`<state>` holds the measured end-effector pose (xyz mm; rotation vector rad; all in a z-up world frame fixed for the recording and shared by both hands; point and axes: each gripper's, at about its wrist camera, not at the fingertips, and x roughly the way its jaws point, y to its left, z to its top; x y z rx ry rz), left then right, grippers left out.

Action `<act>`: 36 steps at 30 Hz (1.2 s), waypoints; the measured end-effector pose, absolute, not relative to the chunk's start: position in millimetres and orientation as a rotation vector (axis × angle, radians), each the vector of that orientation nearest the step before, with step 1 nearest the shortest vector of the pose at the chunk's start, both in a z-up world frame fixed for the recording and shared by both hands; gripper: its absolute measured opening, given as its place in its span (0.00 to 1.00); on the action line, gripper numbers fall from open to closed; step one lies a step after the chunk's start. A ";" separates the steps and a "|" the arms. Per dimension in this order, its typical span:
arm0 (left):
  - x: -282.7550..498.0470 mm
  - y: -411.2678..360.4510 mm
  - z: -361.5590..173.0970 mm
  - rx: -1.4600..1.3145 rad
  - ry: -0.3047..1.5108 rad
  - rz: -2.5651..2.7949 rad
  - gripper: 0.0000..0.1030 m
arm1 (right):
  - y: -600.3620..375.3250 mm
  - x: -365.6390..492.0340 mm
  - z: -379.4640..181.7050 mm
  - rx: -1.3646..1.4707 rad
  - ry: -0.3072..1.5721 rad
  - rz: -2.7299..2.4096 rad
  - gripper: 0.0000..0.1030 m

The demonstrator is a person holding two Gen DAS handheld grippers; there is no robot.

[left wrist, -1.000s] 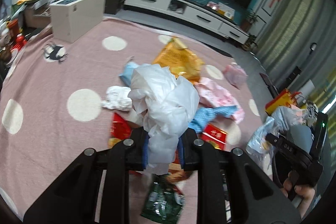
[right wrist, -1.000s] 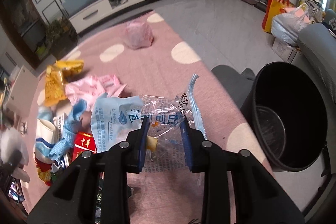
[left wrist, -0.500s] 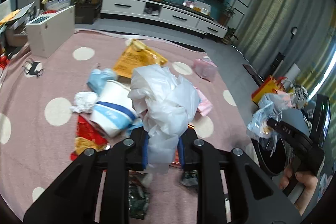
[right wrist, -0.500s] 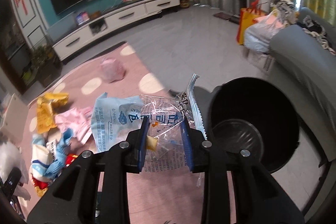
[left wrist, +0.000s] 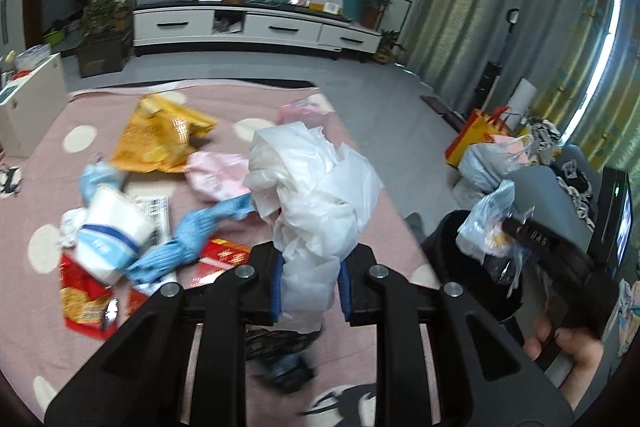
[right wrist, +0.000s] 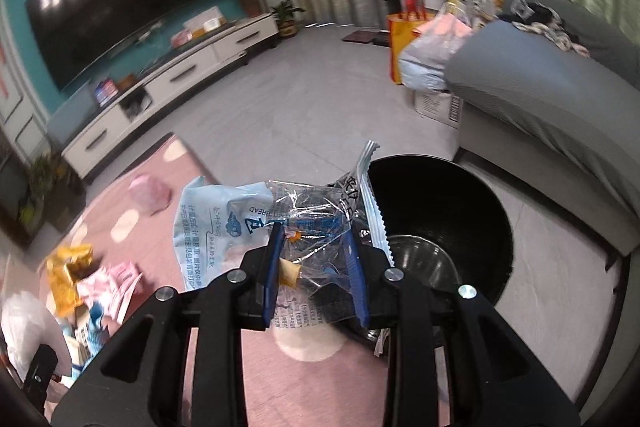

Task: Collect trash
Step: 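Carry both held bags over the black trash bin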

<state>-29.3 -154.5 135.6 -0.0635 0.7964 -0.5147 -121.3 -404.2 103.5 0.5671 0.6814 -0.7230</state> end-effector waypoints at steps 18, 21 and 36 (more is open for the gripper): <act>-46.3 -297.0 112.2 0.007 0.844 -0.780 0.21 | -469.3 -191.8 83.3 0.773 0.598 -0.967 0.30; -49.9 -316.5 105.3 0.021 0.859 -0.818 0.22 | -480.3 -196.2 77.1 0.796 0.607 -0.987 0.30; -65.4 -385.6 62.5 0.093 0.961 -0.911 0.23 | -506.7 -197.9 50.7 0.889 0.663 -0.997 0.31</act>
